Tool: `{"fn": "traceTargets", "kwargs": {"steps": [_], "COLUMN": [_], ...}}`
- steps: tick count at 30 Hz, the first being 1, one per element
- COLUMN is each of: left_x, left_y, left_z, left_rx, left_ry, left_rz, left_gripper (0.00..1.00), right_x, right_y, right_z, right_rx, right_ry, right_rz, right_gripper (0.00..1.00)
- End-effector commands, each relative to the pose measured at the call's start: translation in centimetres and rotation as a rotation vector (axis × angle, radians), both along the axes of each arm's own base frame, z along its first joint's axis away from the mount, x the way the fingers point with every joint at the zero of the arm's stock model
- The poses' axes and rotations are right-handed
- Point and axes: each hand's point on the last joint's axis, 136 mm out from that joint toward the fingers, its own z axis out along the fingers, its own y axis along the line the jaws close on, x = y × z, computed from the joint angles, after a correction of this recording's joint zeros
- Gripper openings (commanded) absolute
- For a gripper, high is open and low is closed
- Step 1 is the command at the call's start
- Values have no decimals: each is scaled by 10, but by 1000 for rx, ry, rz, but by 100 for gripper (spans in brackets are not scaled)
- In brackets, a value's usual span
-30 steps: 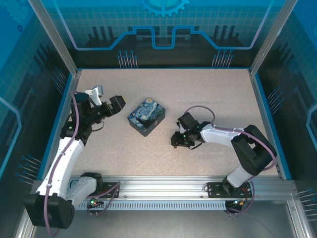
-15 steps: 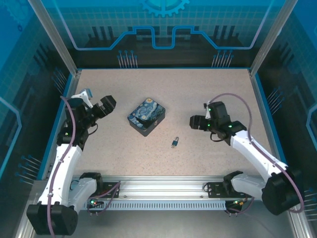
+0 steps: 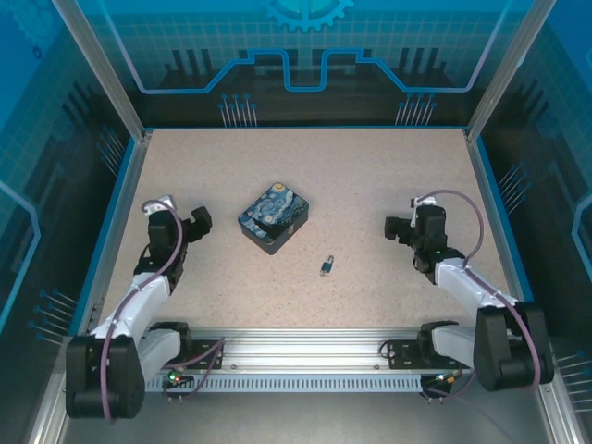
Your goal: Unlock the padlock with the key
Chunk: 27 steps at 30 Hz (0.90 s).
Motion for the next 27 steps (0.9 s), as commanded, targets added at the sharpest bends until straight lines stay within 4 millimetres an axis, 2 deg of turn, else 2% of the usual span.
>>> {"fn": "traceTargets", "kwargs": {"steps": [1, 6, 8, 11, 14, 17, 18, 20, 22, 27], "left_x": [19, 30, 36, 43, 43, 50, 54, 56, 65, 65], "left_y": [-12, -35, -39, -44, -39, -44, -45, -38, -35, -36], "left_z": [9, 3, -7, -4, -4, -24, -24, -31, -31, -33], "left_rx": [51, 48, 66, 133, 177, 172, 178, 163, 162, 171], "left_ry": [-125, -211, -197, -202, -270, -259, -279, -198, -185, -171], "left_rz": [-114, -254, -288, -338, -313, -353, -357, -321, -304, -302], "left_gripper": [99, 99, 99, 99, 99, 99, 99, 99, 99, 99], "right_x": [24, 40, 44, 48, 52, 55, 55, 55, 56, 57], "right_y": [-1, 8, 13, 6, 13, 14, 14, 14, 14, 20], "right_z": [23, 27, 28, 17, 3, 3, 3, 2, 3, 2], "right_rx": [-4, -54, -64, -43, -36, -43, -44, -50, -52, -108], "right_ry": [-200, -227, -240, -279, -254, -241, -240, -237, -238, -226], "right_rz": [22, 117, 162, 151, 197, 196, 194, 193, 191, 190], "right_gripper": [100, 100, 100, 100, 100, 100, 100, 100, 100, 100]}}
